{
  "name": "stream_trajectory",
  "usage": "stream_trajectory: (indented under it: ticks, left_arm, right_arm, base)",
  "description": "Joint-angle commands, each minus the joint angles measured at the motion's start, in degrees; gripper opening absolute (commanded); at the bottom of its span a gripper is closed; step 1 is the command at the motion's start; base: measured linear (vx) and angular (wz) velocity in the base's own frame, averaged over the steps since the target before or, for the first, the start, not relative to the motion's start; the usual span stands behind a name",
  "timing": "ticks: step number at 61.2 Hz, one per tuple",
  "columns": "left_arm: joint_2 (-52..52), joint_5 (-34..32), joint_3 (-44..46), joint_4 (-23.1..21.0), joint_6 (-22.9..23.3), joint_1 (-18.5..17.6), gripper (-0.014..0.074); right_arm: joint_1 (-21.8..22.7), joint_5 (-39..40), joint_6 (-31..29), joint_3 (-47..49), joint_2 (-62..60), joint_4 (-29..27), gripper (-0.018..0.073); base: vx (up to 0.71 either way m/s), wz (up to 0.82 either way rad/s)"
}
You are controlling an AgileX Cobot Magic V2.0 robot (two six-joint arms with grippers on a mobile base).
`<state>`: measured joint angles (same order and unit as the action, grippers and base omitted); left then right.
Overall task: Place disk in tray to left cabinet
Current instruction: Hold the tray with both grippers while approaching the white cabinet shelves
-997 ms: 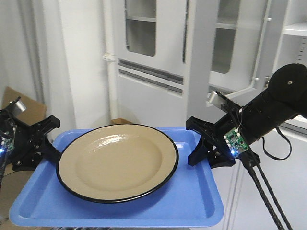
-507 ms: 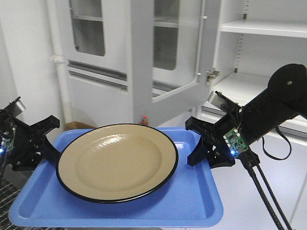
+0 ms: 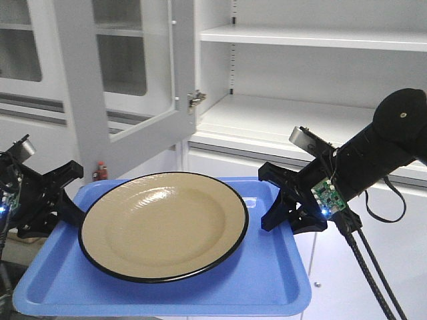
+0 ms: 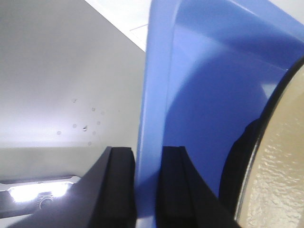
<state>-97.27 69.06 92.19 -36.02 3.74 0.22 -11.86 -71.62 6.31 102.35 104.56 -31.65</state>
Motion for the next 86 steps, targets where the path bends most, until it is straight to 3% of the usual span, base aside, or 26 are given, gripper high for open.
stream_trajectory:
  ticks: [1,86]
  left_arm:
    - [2.9,-0.3,2.2,-11.1,0.4,-1.7,-0.0001]
    - [2.9,-0.3,2.2,-11.1,0.4,-1.7,-0.0001]
  right_arm:
    - [-1.4,-1.2,-0.6,2.2,-3.5,-10.4,-0.0004]
    - [-1.4,-1.2,-0.6,2.2,-3.5,-10.4,-0.0004]
  base:
    - [0.00,-0.29]
    - [0.18,-0.23]
